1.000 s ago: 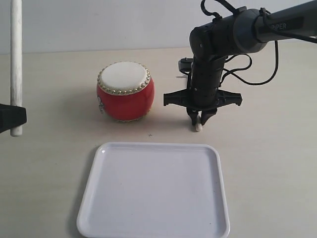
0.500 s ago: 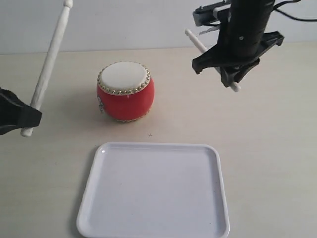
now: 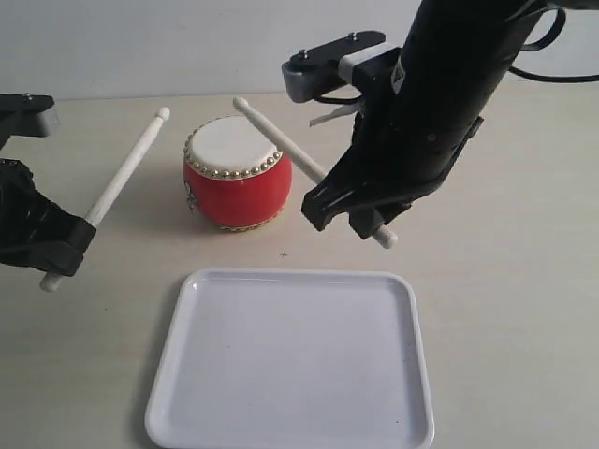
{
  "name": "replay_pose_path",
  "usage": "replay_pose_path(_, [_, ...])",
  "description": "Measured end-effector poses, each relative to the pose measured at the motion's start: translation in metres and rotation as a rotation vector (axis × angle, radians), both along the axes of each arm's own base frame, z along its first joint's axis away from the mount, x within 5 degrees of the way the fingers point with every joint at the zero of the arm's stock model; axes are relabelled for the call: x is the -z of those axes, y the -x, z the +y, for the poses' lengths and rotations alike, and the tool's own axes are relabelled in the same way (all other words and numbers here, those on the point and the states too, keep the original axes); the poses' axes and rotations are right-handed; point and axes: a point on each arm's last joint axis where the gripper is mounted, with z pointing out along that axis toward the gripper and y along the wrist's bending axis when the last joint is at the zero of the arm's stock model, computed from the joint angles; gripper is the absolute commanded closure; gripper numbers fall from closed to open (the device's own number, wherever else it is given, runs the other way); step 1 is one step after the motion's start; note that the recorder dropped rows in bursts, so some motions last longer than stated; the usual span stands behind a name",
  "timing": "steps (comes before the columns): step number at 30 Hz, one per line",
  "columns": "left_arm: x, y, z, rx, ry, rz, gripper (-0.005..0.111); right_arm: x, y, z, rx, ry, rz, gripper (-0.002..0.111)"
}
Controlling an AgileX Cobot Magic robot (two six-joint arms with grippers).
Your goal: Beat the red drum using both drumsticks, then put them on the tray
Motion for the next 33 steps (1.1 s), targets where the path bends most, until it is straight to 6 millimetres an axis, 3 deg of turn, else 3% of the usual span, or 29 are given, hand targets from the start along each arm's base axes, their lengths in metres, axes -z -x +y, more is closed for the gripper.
replay_pose_path(3, [0.000,-0.001,0.002,-0.006,-0.002,-0.002,0.107,0.003,-0.004,0.003,0.000,0.008,0.010,0.108])
replay_pose_path(9, [-0.004,0.000,0.002,-0.009,0.006,-0.032,0.107,-0.018,-0.017,0.012,-0.005,-0.028,-0.062,0.108])
replay_pose_path(11, [-0.005,0.000,0.002,-0.010,0.008,-0.043,0.107,0.006,-0.024,0.015,-0.015,0.063,0.010,0.108])
replay_pose_path(12, [-0.009,0.002,0.003,-0.010,0.013,-0.056,0.107,0.030,-0.028,0.018,-0.019,0.125,0.076,0.108])
replay_pose_path(14, [-0.017,0.006,0.004,-0.009,0.019,-0.087,0.107,0.051,-0.032,0.021,-0.020,0.169,0.131,0.108])
replay_pose_path(15, [-0.022,0.009,0.005,-0.004,0.023,-0.109,0.107,0.050,-0.034,0.022,-0.022,0.175,0.130,0.108])
replay_pose_path(18, [-0.025,0.011,0.002,0.048,0.024,-0.127,0.107,0.023,-0.037,0.023,-0.024,0.141,0.062,0.108])
replay_pose_path(20, [-0.018,0.011,-0.009,0.106,0.015,-0.101,0.107,-0.010,-0.034,0.019,-0.023,0.087,-0.020,0.108])
replay_pose_path(23, [0.010,-0.006,-0.024,0.151,-0.018,0.008,0.107,-0.043,-0.022,0.009,-0.019,0.039,-0.079,0.108])
replay_pose_path(28, [0.051,-0.027,-0.033,0.175,-0.068,0.180,0.107,-0.060,-0.014,0.003,-0.016,0.009,-0.110,0.108])
replay_pose_path(31, [0.054,-0.031,-0.035,0.179,-0.073,0.205,0.107,-0.062,-0.013,0.002,-0.017,0.012,-0.114,0.108])
replay_pose_path(33, [0.045,-0.030,-0.034,0.177,-0.069,0.181,0.107,-0.060,-0.014,0.002,-0.017,0.020,-0.108,0.108])
